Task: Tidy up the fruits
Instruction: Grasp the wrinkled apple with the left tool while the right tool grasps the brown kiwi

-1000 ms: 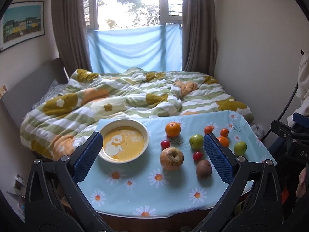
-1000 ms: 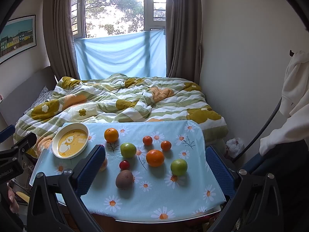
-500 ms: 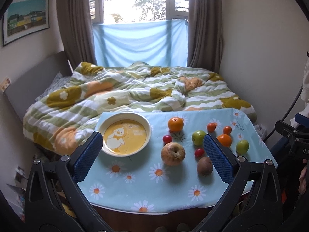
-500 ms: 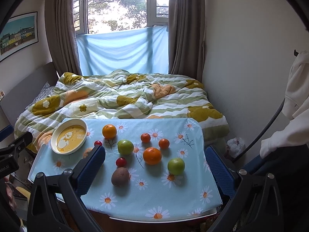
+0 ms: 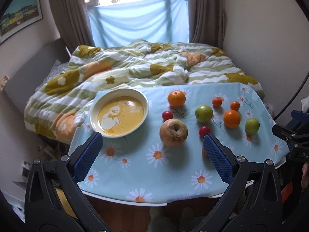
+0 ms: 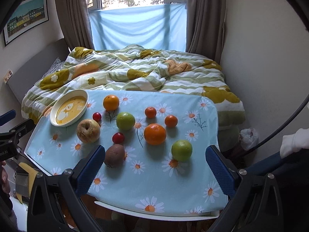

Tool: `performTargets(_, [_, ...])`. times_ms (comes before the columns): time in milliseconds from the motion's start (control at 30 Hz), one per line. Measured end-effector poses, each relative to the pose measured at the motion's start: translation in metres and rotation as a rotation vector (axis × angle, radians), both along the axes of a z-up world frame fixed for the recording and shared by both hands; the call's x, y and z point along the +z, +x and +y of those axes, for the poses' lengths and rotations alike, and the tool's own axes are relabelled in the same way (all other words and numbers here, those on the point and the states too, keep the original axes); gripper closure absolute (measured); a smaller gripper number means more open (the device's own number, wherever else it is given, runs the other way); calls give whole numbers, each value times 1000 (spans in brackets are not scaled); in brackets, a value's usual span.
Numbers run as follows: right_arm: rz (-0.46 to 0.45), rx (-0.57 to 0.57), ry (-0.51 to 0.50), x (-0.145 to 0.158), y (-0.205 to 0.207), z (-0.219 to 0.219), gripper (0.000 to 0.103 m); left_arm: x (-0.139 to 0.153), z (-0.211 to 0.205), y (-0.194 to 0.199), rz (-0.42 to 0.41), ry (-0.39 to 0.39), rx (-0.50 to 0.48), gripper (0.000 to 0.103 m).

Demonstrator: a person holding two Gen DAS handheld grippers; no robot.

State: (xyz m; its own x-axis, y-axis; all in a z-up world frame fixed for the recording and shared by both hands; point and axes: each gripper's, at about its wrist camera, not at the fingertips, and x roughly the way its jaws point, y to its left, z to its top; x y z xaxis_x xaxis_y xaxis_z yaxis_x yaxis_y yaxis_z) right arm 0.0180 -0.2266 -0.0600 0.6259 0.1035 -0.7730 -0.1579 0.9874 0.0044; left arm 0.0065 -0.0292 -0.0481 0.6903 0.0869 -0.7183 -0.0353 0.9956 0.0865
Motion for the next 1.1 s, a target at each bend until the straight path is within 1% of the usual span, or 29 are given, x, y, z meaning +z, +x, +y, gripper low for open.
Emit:
performTargets(33, [17, 4, 13, -6, 3, -12, 0, -5, 0, 3, 9, 1, -13, 0])
performTargets(100, [46, 8, 32, -20, 4, -20, 0, -15, -1, 12, 34, 5, -45, 0])
performTargets(300, [112, -24, 53, -54, 8, -13, 0, -50, -4, 45, 107, 21, -158, 0])
performTargets(433, [160, -68, 78, -75, 14, -1, 0, -75, -1, 67, 172, 23, -249, 0])
performTargets(600, [214, -125, 76, -106, 16, 18, 0, -106, -1, 93, 247, 36, -378, 0])
performTargets(733, [246, -177, 76, -123, 12, 32, 0, -129, -6, 108, 284, 53, -493, 0])
performTargets(833, [257, -213, 69, -132, 9, 41, 0, -143, -11, 115, 302, 71, -559, 0])
performTargets(900, [260, -234, 65, -136, 8, 47, 1, -152, -13, 121, 314, 76, -592, 2])
performTargets(933, [260, -242, 65, -138, 8, 49, 3, -155, -14, 122, 319, 75, -605, 5])
performTargets(1033, [263, -254, 58, -143, 8, 58, 5, -160, -17, 125, 325, 70, -647, 6])
performTargets(1067, [262, -258, 55, -144, 9, 59, 6, -163, -19, 127, 323, 73, -660, 8])
performTargets(1100, [261, -261, 55, -146, 11, 61, 7, -164, -21, 127, 322, 77, -672, 14])
